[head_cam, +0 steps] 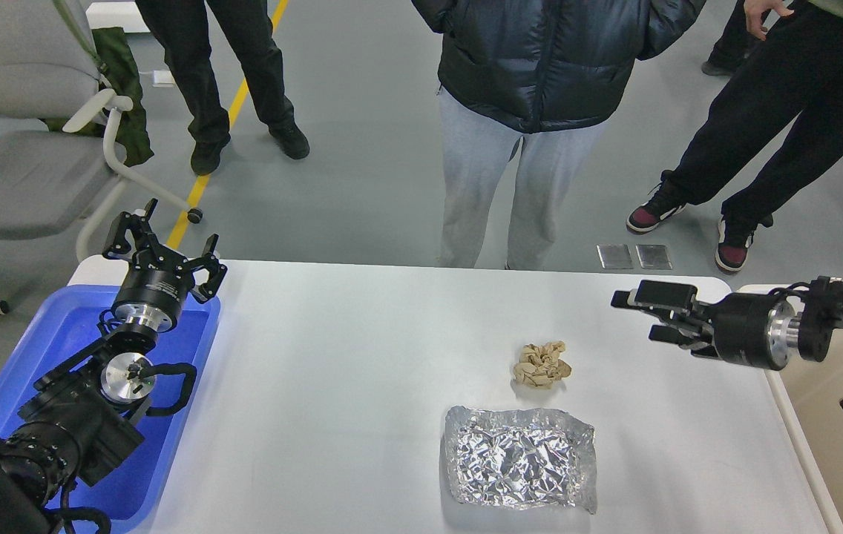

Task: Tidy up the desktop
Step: 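Swing the right gripper outward and lower it toward the silver foil bag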

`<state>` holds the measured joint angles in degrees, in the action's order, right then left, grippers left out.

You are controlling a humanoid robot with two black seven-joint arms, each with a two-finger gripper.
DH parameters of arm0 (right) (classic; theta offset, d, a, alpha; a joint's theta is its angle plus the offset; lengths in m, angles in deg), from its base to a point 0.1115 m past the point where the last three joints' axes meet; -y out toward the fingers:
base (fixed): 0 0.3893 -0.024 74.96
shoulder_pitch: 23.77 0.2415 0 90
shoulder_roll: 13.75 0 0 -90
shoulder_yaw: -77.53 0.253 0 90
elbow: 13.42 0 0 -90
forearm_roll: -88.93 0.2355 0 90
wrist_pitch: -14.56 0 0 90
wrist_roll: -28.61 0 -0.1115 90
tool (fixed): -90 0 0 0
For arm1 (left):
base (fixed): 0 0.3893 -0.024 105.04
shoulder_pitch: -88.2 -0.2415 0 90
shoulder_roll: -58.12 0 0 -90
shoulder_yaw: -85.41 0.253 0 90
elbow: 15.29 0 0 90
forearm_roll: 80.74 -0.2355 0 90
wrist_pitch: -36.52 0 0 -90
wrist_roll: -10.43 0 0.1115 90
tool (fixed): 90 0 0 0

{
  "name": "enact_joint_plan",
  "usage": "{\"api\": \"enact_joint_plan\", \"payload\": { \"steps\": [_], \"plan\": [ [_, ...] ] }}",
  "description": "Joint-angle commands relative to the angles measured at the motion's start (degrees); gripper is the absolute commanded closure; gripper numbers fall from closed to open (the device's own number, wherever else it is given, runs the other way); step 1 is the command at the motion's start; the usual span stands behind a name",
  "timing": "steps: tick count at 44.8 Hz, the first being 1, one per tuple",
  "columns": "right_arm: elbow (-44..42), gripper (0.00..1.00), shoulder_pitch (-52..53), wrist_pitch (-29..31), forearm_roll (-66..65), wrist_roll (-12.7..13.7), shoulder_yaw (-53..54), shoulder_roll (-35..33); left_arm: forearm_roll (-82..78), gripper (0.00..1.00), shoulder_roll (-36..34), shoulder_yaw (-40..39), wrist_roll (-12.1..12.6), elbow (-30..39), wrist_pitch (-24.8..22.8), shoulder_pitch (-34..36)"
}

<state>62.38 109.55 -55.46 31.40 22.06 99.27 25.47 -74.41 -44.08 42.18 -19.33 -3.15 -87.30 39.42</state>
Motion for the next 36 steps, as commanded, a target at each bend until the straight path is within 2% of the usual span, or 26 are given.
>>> {"api": "enact_joint_plan", "payload": {
  "steps": [1, 17, 36],
  "plan": [
    [5.24, 0.0, -3.77, -3.2, -14.44, -0.39, -3.81, -2.65, 0.0, 0.0, -0.02, -0.01, -0.04, -0.01, -0.02, 0.0],
    [4.54, 0.0, -9.22, -4.78, -20.42, -0.31, -4.51, 0.86, 0.0, 0.0, -0.02, -0.01, -0.04, -0.01, -0.02, 0.0],
    [-1.87, 0.0, -9.14, -5.31, -21.57, -0.31, -6.71, 8.16, 0.0, 0.0, 0.07, -0.01, -0.04, -0.01, -0.02, 0.0]
  ]
}}
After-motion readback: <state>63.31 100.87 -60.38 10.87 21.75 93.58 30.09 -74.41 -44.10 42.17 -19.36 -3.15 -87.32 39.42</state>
